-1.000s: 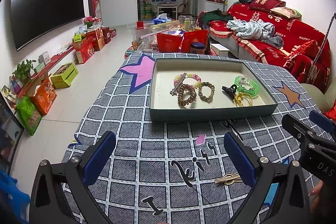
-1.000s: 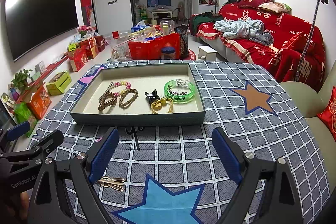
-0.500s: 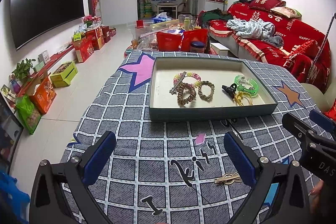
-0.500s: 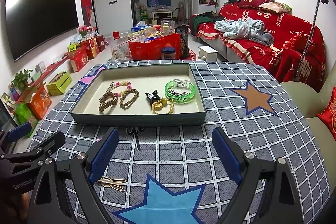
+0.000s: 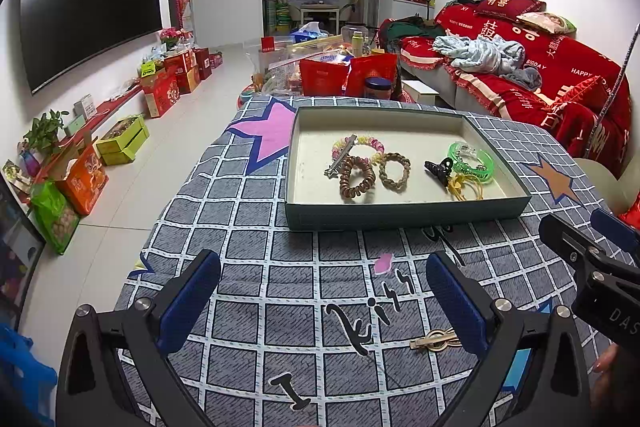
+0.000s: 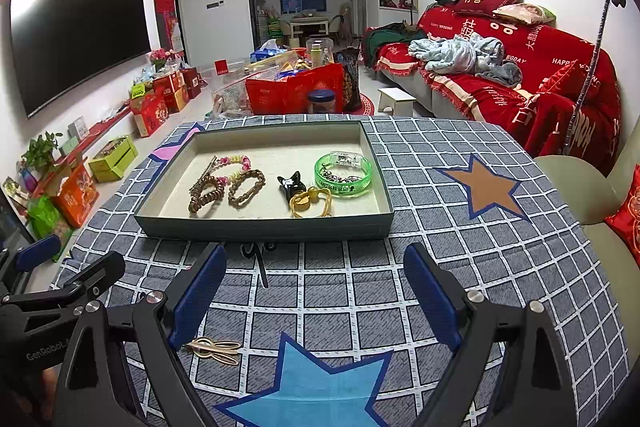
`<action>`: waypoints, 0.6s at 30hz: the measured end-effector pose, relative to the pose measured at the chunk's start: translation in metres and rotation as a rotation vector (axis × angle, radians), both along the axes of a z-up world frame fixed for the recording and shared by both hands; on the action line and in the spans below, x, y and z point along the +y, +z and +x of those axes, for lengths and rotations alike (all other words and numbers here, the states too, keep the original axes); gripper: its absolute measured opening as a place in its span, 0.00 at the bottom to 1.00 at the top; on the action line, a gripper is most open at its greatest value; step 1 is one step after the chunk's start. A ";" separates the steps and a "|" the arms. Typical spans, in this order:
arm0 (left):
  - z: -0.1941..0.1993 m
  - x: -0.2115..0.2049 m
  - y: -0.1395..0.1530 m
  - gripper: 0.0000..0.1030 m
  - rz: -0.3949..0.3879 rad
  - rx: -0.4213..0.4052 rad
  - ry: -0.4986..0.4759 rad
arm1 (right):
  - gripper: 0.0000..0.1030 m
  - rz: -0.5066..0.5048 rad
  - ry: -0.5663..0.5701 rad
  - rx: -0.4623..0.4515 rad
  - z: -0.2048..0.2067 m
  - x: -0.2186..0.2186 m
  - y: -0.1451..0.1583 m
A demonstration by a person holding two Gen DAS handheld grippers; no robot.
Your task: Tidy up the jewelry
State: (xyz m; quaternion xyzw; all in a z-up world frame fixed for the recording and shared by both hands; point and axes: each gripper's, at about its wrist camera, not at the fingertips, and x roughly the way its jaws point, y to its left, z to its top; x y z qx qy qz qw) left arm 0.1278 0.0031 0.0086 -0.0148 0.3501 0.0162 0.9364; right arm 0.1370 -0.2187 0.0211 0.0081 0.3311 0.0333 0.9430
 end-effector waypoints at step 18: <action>-0.002 0.004 -0.003 1.00 0.002 -0.002 0.007 | 0.89 0.002 0.001 0.000 0.000 0.000 0.000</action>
